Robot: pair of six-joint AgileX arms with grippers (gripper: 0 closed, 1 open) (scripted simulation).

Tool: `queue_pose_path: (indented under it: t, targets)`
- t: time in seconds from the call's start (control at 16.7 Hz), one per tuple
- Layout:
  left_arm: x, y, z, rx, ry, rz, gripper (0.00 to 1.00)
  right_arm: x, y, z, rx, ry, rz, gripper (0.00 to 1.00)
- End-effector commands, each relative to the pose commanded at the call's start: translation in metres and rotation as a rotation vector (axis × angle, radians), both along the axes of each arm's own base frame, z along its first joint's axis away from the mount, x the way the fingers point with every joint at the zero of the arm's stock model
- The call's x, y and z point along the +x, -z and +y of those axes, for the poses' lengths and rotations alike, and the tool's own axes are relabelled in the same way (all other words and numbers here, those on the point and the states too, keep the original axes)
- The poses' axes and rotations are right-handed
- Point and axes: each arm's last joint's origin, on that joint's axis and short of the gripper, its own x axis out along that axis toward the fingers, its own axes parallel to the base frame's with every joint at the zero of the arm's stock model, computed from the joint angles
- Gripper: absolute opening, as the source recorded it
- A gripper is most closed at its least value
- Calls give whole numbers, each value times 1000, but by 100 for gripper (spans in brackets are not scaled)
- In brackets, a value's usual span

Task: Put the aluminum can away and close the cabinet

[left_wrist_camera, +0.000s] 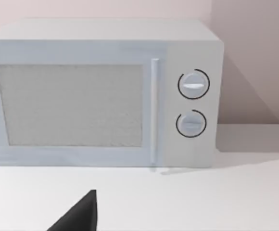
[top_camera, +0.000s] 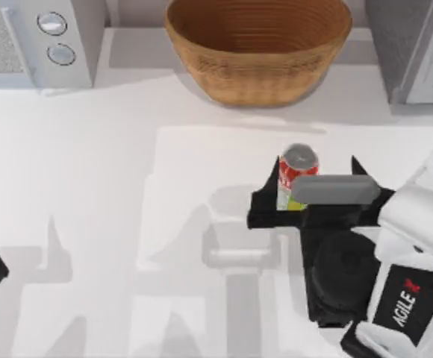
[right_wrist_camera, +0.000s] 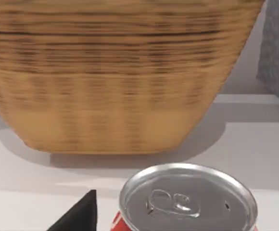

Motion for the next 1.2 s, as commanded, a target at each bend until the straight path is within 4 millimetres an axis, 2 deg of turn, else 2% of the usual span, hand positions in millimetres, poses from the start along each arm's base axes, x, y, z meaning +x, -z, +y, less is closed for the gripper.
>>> queue_pose_path:
  t: [0.24, 0.36, 0.6, 0.66, 1.2]
  targets:
    - [0, 0, 0, 0, 0, 0, 100, -15, 37, 13, 1, 1, 2, 100]
    - [0, 0, 0, 0, 0, 0, 100, -18, 45, 15, 1, 2, 2, 100]
    - [0, 0, 0, 0, 0, 0, 100, -19, 45, 15, 1, 2, 2, 100]
    - [0, 0, 0, 0, 0, 0, 100, -14, 63, 22, 2, -35, 43, 100]
    - [0, 0, 0, 0, 0, 0, 100, 20, 47, 20, 0, 2, 1, 100]
